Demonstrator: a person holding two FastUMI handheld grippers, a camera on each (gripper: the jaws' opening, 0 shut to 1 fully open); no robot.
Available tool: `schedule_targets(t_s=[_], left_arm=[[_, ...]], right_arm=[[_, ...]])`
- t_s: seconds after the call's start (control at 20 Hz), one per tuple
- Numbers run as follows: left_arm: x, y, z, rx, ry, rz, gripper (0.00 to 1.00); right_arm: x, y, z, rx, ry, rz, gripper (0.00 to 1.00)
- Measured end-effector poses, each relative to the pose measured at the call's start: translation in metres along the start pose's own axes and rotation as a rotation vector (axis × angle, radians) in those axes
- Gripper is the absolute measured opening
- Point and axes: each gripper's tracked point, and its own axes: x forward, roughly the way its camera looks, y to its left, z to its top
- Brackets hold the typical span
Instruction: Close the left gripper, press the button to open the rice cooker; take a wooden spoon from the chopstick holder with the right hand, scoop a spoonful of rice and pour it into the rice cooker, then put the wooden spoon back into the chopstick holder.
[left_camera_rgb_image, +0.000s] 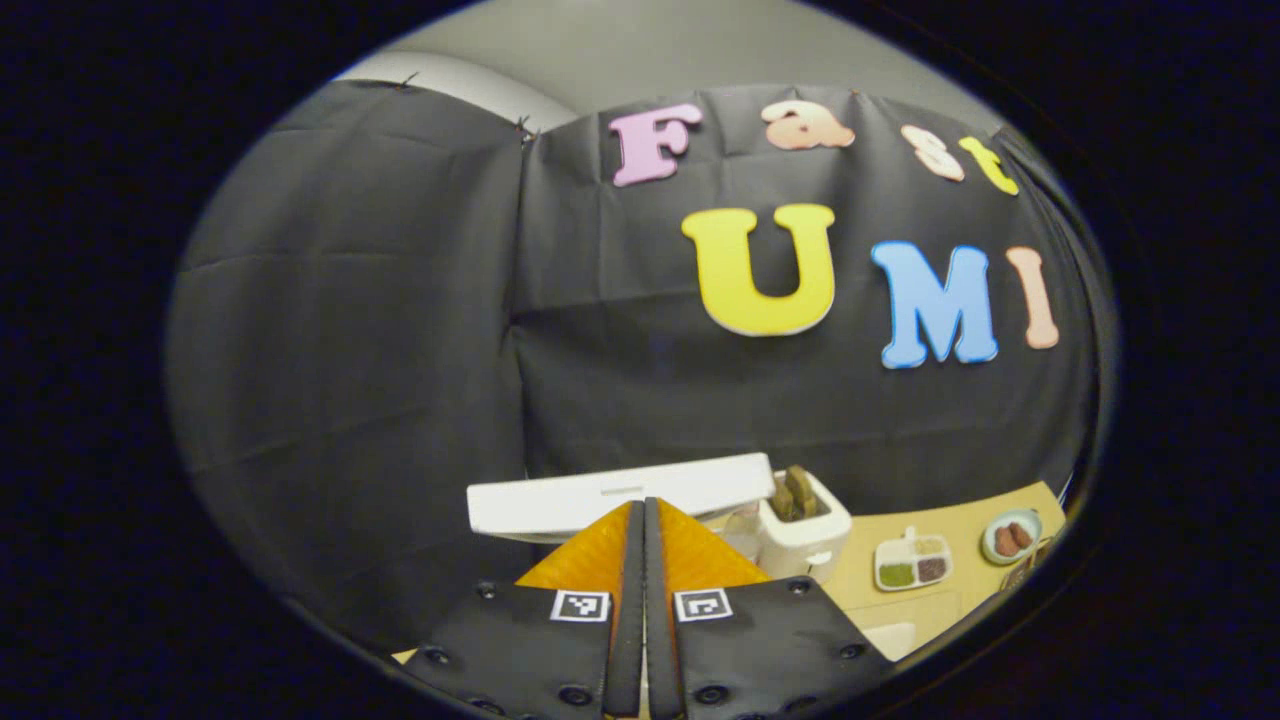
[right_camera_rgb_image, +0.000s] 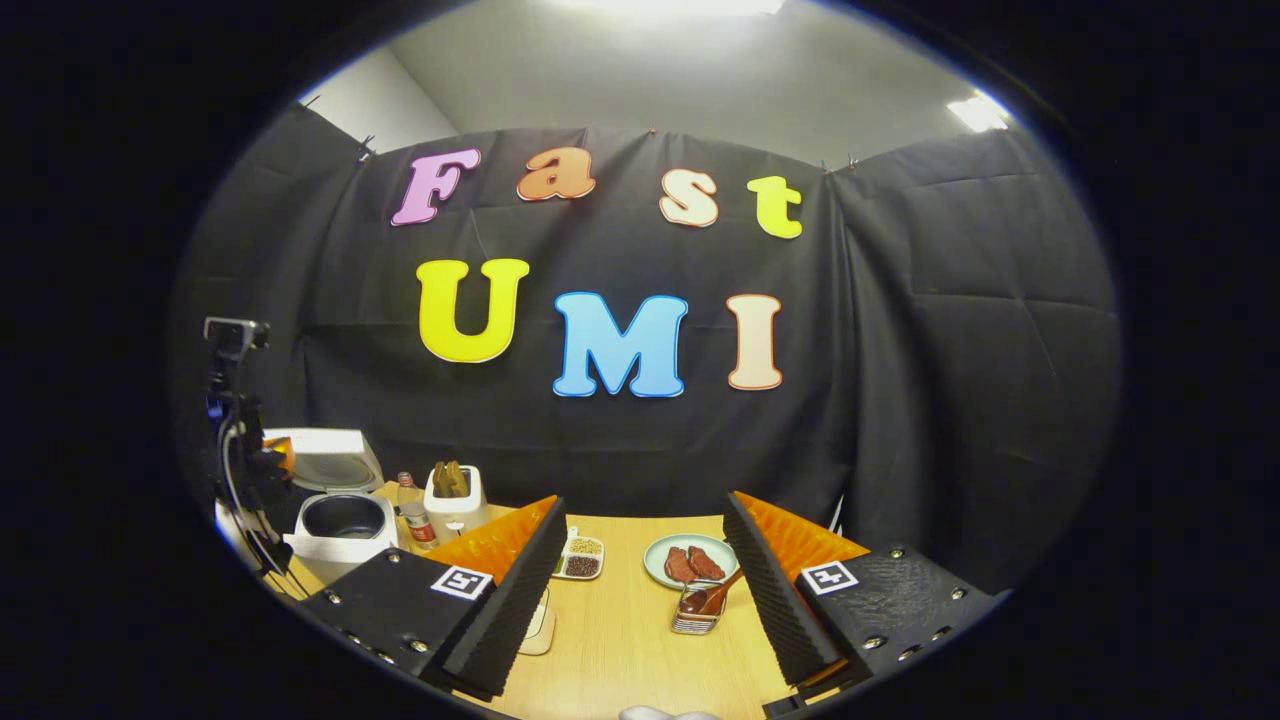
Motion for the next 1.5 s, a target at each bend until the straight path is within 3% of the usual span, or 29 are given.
schedule_targets(t_s=[0.15,0.3,0.35,0.45,0.55,0.7,1.1,1.3,1.5], left_arm=[[-0.039,-0.017,0.048,-0.014,-0.097,-0.085,0.10],[-0.061,-0.035,0.051,-0.034,-0.063,-0.161,0.10],[-0.069,-0.038,0.052,-0.045,-0.051,-0.174,0.06],[-0.085,-0.046,0.054,-0.043,-0.052,-0.219,0.19],[-0.102,-0.059,0.068,-0.057,-0.097,-0.281,0.51],[-0.118,-0.049,0.090,-0.081,-0.149,-0.262,0.99],[-0.124,-0.063,0.076,-0.087,-0.117,-0.282,0.99],[-0.124,-0.071,0.064,-0.080,-0.109,-0.296,0.99],[-0.123,-0.085,0.051,-0.073,-0.092,-0.306,0.99]], right_arm=[[0.001,-0.003,0.005,0.001,-0.015,-0.014,0.96],[0.003,-0.004,0.009,0.008,-0.022,-0.023,0.96],[0.003,-0.007,0.009,0.009,-0.027,-0.028,0.96],[0.005,-0.011,0.010,0.011,-0.033,-0.041,0.96],[0.008,-0.014,0.003,0.009,-0.016,-0.048,0.96],[0.009,-0.017,0.002,0.021,-0.016,-0.063,0.96],[0.023,-0.032,-0.041,0.024,0.010,-0.117,0.96],[0.042,-0.041,-0.100,0.054,0.087,-0.128,0.93],[0.079,-0.055,-0.164,0.135,0.178,-0.119,0.96]])
